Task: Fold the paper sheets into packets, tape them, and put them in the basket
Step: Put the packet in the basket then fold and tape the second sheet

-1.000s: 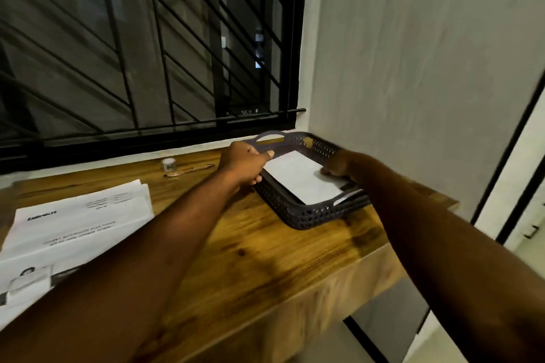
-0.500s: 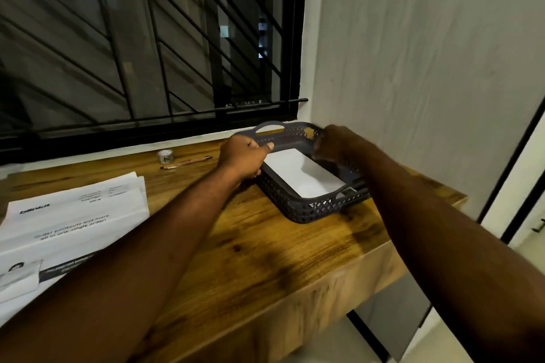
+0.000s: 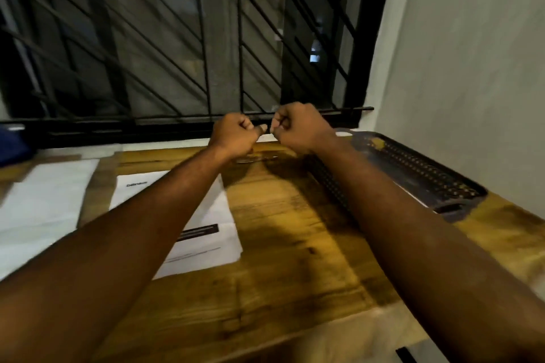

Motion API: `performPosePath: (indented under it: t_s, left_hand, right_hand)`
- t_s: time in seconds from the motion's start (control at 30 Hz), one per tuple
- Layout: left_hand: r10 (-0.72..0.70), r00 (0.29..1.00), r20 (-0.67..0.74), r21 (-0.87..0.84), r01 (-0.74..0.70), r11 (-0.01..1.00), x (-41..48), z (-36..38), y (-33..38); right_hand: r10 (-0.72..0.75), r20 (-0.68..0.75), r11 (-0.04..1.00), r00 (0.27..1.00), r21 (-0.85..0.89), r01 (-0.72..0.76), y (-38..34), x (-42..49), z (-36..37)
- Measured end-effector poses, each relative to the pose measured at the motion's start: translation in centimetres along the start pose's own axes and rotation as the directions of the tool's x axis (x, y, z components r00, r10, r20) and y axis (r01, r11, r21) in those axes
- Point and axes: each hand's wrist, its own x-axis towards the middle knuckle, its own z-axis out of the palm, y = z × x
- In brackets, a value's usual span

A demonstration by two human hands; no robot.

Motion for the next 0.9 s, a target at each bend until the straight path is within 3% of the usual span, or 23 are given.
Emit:
performPosePath:
  t_s: [0.17,0.33,0.47,0.53,0.67,0.9]
  left_hand:
    - [-0.054,0.997,-0.056,0.108,0.060,0.992,0.5,-7.7,-4.9]
    - [-0.099,0.988,0.118,0.327,0.055,0.944,-0.8,-13.8,-9.9]
    - [-0.252,0.932,0.260,0.592,0.052,0.805,-2.3,-16.3,-12.8]
    - [-0.305,0.905,0.297,0.645,0.045,0.762,-2.9,-16.8,-14.2]
    - [-0.200,0.947,0.251,0.637,-0.006,0.771,-3.7,-16.2,-16.7]
    - [-0.010,0.978,0.207,0.582,-0.115,0.805,-3.3,-16.1,-19.1]
  right_hand:
    - [-0.045,0.142,0.998,0.989,0.041,0.040,-4.4,1.0,7.1]
    - [-0.081,0.190,0.994,0.978,0.086,0.066,-6.8,1.3,12.8]
    - [-0.048,0.197,0.996,0.979,0.085,0.032,-7.8,1.6,15.9]
    - [-0.029,0.212,0.999,0.977,0.022,0.025,-8.3,1.6,17.5]
    - [-0.079,0.236,0.991,0.968,-0.086,0.102,-8.5,1.7,19.8]
    - [-0.081,0.210,0.991,0.974,-0.083,0.101,-8.3,2.4,21.4]
